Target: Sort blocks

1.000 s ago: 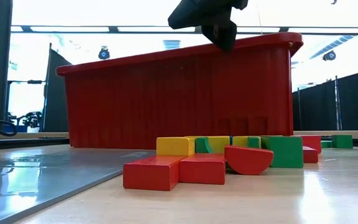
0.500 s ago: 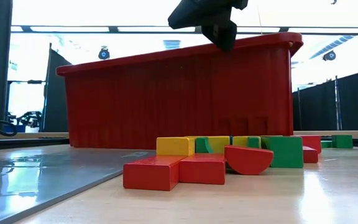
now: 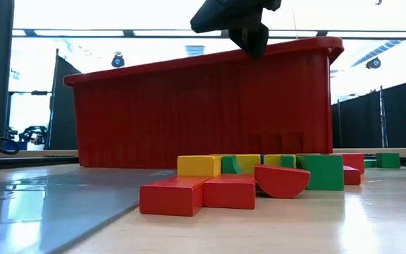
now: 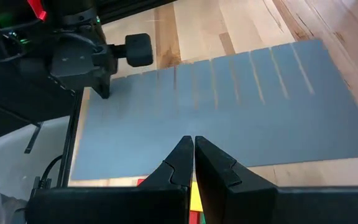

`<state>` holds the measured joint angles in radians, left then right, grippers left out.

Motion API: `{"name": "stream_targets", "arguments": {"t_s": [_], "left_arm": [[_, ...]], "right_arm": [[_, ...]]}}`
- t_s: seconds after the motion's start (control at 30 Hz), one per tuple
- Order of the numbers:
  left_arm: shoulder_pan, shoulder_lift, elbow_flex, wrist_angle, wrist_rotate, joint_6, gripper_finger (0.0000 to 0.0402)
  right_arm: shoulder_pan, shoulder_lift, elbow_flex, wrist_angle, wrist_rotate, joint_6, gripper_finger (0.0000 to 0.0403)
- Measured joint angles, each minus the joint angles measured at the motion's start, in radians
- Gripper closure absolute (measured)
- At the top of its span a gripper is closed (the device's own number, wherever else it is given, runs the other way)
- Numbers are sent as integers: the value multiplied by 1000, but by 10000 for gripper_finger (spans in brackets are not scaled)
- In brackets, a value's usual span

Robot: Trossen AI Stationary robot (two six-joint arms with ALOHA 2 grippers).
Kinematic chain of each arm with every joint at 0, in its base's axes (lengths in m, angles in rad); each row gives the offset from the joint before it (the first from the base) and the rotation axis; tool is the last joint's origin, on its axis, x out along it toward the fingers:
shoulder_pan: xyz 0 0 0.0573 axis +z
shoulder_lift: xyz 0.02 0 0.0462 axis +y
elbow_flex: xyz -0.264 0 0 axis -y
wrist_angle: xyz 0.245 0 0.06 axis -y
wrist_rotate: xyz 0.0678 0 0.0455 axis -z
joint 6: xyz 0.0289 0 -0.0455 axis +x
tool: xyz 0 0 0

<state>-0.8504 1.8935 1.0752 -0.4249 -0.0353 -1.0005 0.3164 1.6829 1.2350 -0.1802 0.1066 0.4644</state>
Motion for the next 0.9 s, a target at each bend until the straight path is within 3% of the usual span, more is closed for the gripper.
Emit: {"name": "stream_targets", "arguments": {"t_s": [0.37, 0.9], "left_arm": [[61, 0, -1, 10, -75, -80, 401], [190, 10, -10, 271, -140, 195, 401]], "right_arm": [[0, 0, 0, 0, 0, -3, 403], [0, 0, 0, 0, 0, -3, 403]]}}
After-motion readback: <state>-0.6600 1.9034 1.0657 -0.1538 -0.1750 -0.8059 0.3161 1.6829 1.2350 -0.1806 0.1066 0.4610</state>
